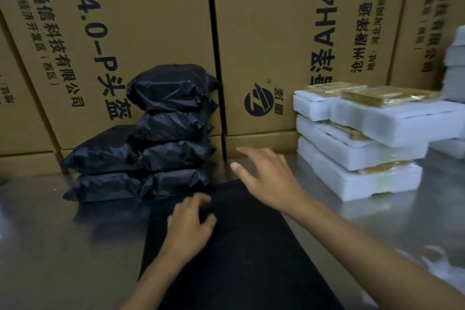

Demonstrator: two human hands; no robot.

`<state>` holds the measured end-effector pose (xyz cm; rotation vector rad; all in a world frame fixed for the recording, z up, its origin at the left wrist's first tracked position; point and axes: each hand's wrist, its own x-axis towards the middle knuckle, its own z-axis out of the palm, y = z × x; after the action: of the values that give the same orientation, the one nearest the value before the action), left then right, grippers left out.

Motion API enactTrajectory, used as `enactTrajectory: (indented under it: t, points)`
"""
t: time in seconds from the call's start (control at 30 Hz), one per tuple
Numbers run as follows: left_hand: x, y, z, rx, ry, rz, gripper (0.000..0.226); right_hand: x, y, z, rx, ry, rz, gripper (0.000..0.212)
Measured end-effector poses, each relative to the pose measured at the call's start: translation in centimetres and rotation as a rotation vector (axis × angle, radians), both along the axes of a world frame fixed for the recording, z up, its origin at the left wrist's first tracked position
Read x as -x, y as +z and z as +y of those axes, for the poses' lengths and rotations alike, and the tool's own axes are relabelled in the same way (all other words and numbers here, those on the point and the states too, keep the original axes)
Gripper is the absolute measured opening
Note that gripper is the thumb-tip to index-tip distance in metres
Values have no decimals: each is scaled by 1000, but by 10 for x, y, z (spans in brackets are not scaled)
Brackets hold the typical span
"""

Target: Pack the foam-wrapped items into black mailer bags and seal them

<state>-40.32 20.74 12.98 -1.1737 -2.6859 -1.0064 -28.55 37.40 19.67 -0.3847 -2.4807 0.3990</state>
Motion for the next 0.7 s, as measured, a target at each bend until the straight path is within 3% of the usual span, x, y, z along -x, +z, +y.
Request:
enactTrajectory:
  t: [0.1, 0.17, 0.3, 0.43, 0.53, 0.7]
  points:
    - [-39, -24, -7, 284, -161, 46, 36, -53, -4, 30, -135, -146, -13, 40]
    - [-56, -27, -4, 350, -205, 27, 40, -77, 9, 55, -198, -271, 14, 37]
    - [-83, -33, 13, 389, -208, 19, 46, -109, 47, 106, -256, -520, 86, 53]
    - [-97, -45, 22, 319, -73, 165, 45, -143, 71, 154, -1, -824, 91, 87]
    - [-97, -49, 21, 306, -55, 196, 44, -164, 59, 171, 309, -849, 124, 112]
    - [-96, -50, 20, 302, -69, 175, 44, -163, 37, 168, 461, -792, 481, 111]
